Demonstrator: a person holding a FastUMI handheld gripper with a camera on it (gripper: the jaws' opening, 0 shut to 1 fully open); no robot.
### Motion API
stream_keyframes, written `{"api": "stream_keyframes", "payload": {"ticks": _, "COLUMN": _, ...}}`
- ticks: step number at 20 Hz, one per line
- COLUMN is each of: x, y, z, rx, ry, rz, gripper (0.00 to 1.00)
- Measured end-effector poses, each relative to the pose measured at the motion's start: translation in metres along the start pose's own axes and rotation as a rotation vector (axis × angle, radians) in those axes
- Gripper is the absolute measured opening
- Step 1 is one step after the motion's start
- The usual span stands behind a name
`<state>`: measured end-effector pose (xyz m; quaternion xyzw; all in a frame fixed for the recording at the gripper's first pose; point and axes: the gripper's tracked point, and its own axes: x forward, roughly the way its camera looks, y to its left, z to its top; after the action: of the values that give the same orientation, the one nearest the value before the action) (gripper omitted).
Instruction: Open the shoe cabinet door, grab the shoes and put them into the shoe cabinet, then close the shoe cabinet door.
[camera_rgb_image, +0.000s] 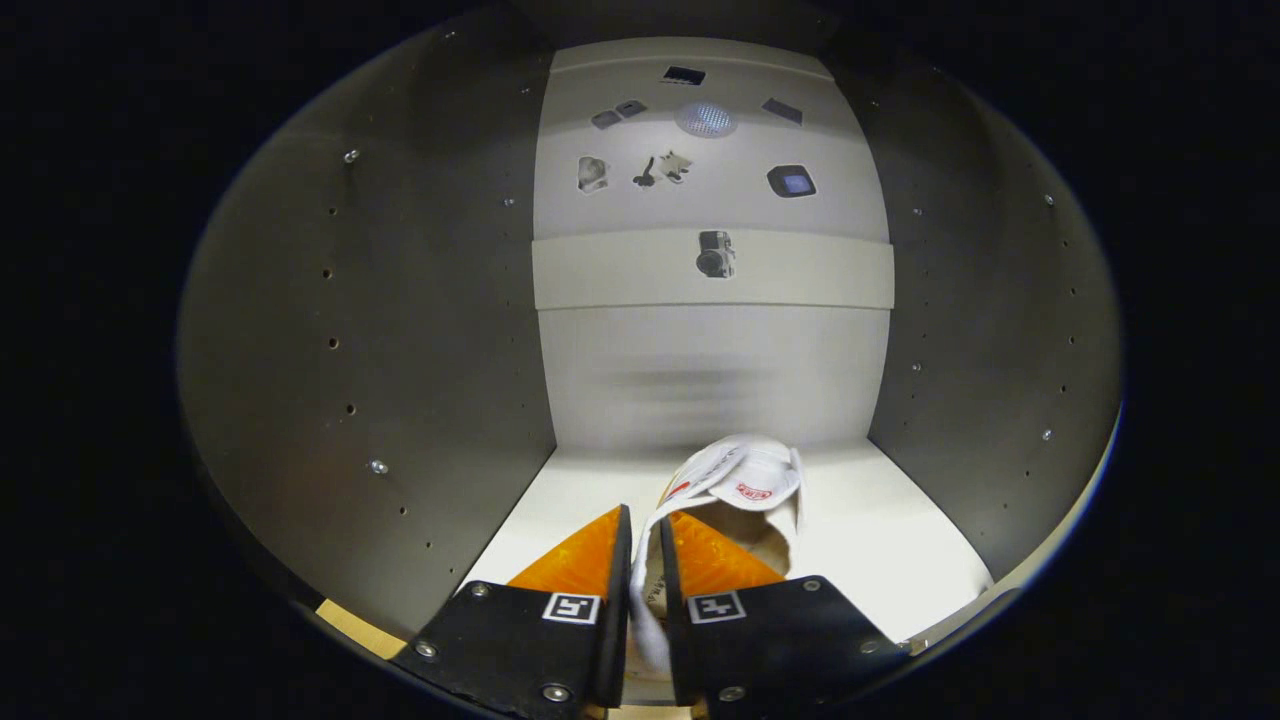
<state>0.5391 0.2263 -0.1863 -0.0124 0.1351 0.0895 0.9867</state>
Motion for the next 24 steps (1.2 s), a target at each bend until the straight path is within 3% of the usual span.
{"api": "stream_keyframes", "payload": {"ticks": 5, "x": 0.002, "y": 0.005, "z": -0.001, "rx": 0.034, "ry": 0.014, "rz": -0.002, "gripper": 0.39}}
{"api": "stream_keyframes", "payload": {"ticks": 9, "x": 0.002, "y": 0.008, "z": -0.001, "rx": 0.051, "ry": 0.015, "rz": -0.011, "gripper": 0.47}}
{"api": "stream_keyframes", "payload": {"ticks": 17, "x": 0.001, "y": 0.012, "z": -0.001, "rx": 0.046, "ry": 0.019, "rz": -0.02, "gripper": 0.58}}
{"api": "stream_keyframes", "payload": {"ticks": 24, "x": 0.001, "y": 0.011, "z": -0.004, "rx": 0.027, "ry": 0.051, "rz": -0.052, "gripper": 0.58}}
